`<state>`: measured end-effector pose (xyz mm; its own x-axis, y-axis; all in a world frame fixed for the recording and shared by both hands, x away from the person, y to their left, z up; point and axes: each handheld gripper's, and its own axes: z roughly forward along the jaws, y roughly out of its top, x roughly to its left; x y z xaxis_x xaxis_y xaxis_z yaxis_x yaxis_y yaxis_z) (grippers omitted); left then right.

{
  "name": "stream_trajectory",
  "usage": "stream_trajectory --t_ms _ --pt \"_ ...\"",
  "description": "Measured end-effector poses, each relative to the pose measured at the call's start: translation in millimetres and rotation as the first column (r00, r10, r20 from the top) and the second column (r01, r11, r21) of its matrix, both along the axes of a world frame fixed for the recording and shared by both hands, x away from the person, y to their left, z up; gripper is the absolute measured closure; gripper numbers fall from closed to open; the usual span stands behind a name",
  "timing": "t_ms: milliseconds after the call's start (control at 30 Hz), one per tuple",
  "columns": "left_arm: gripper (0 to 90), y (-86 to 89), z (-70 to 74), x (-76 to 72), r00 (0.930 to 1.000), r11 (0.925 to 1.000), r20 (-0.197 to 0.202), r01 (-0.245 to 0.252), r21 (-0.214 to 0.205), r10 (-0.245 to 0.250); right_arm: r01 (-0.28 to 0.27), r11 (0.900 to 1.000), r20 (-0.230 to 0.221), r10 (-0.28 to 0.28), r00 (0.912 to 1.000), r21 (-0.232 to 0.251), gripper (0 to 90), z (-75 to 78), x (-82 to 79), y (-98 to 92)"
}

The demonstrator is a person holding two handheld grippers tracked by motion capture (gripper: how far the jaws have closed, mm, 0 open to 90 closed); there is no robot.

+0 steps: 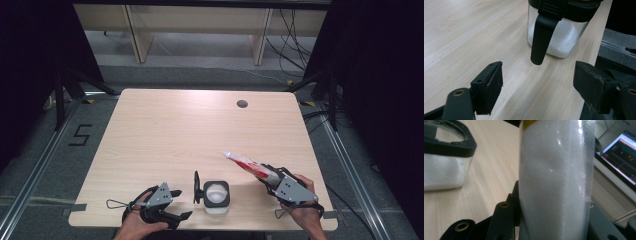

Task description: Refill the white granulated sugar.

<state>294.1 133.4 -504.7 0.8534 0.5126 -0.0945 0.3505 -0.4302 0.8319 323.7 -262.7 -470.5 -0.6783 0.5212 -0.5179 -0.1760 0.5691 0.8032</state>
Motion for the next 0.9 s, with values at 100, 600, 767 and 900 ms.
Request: stream_trajectory --t_ms 100,600,767,900 --pt "23.3 0.9 0.1 0.2 1.0000 0.9999 0.001 -0.004 0.014 0.004 -0.005 0.9991 -0.032 0.007 0.9995 0.043 64.2 -3.1 7.8 -0.1" --pt "23.3 0.7 0.5 -1.3 0.9999 0.9999 -0.009 -0.008 -0.006 0.008 0.050 0.9895 -0.112 -0.035 0.9931 0.135 64.7 -12.7 15.2 -8.2" --pt "23.3 2.0 1.5 -1.2 0.9999 0.9999 -0.004 -0.011 0.005 0.011 0.079 0.9852 -0.141 -0.057 0.9884 0.152 64.8 -13.3 15.0 -11.9" --pt "23.3 2.5 1.4 -0.8 0.9999 0.9999 -0.001 -0.010 0.012 0.010 0.070 0.9872 -0.131 -0.052 0.9901 0.143 64.8 -12.8 14.3 -17.4"
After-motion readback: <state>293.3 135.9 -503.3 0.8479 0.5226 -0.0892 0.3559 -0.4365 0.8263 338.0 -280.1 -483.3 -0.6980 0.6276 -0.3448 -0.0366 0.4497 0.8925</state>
